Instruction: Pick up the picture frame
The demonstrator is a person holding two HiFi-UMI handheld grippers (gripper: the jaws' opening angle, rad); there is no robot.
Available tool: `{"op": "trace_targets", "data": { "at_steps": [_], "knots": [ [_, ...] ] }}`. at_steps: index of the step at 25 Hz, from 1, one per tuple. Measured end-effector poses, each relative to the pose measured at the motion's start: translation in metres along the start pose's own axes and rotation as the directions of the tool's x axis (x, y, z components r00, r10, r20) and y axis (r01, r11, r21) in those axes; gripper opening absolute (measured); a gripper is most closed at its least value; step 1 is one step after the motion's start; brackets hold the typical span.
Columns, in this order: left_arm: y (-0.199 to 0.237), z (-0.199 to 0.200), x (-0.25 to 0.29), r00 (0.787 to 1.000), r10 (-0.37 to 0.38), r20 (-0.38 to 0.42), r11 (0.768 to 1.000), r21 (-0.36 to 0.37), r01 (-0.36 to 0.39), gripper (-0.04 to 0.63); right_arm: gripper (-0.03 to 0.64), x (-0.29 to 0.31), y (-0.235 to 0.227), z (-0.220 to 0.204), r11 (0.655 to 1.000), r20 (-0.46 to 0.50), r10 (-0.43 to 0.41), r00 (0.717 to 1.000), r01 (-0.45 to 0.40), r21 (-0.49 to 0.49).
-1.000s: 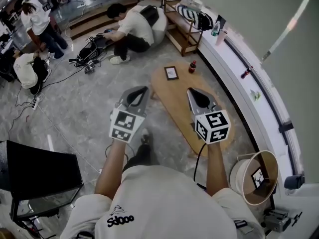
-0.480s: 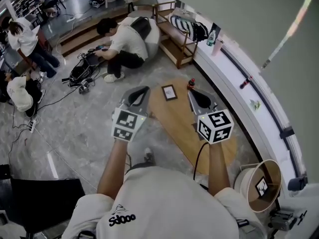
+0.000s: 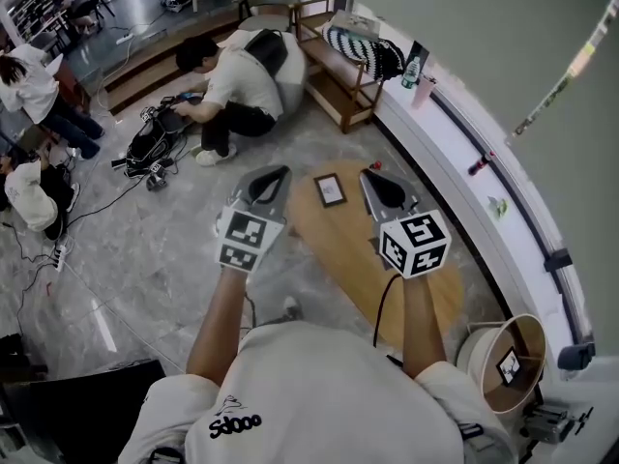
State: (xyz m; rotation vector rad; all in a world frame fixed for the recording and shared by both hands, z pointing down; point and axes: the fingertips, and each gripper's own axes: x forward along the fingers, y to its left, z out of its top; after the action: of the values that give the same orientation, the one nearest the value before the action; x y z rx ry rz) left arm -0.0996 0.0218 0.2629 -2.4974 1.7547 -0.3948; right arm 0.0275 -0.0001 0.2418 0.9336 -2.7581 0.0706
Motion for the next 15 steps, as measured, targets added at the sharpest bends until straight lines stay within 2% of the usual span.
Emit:
{"op": "trace_targets", "data": {
  "at_steps": [15],
  "knots": [
    [0.063,-0.03,0.057,0.998,-0.057,-0.028,0.998,-0.026,0.057,0.011,0.003,0.082,-0.026,-0.003,0.998,-0.021,-0.05,0.999,0.051,0.039]
  ]
}}
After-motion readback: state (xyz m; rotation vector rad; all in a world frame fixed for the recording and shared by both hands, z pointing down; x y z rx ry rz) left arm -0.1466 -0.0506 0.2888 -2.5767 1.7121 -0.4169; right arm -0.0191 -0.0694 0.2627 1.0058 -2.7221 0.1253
